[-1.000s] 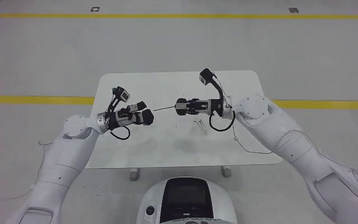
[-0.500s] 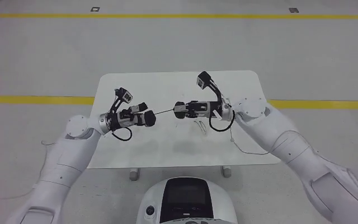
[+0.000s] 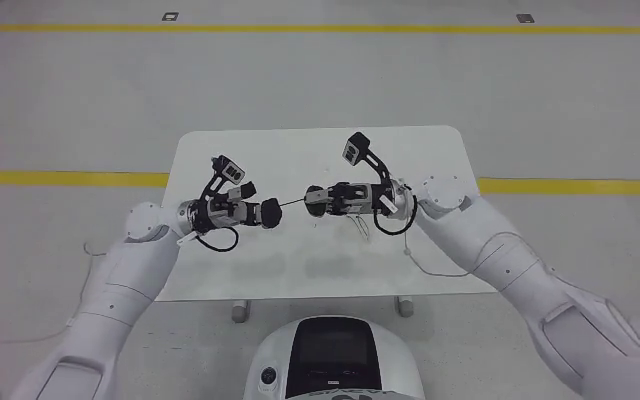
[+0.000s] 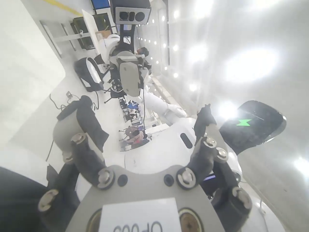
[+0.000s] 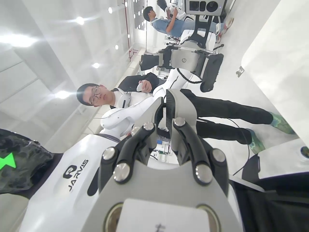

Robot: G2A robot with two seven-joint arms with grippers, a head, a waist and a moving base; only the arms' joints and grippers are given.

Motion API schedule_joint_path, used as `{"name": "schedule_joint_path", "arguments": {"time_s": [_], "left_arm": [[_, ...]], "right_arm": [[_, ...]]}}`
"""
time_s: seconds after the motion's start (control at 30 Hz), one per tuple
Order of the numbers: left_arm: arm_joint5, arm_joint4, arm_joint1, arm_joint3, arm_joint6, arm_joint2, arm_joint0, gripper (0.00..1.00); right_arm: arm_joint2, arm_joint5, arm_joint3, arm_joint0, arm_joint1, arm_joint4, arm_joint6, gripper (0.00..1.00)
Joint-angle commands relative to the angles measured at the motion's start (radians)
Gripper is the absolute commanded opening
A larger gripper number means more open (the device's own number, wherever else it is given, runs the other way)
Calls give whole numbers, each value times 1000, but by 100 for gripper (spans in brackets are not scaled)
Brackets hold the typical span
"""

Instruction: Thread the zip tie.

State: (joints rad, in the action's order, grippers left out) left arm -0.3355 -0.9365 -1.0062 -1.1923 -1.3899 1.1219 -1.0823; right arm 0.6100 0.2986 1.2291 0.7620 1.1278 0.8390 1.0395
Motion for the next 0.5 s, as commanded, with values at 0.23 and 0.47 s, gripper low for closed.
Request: {"name": "schedule_joint_path", "arguments": {"time_s": [0.23, 0.47], "left_arm": [[14, 11, -1, -17, 21, -3, -6, 100], [12, 17, -8, -11, 27, -19, 5, 100]], "right_arm": [[11, -17, 21, 25, 3, -48, -54, 0], [8, -36, 25, 44, 27, -64, -106, 0]]}}
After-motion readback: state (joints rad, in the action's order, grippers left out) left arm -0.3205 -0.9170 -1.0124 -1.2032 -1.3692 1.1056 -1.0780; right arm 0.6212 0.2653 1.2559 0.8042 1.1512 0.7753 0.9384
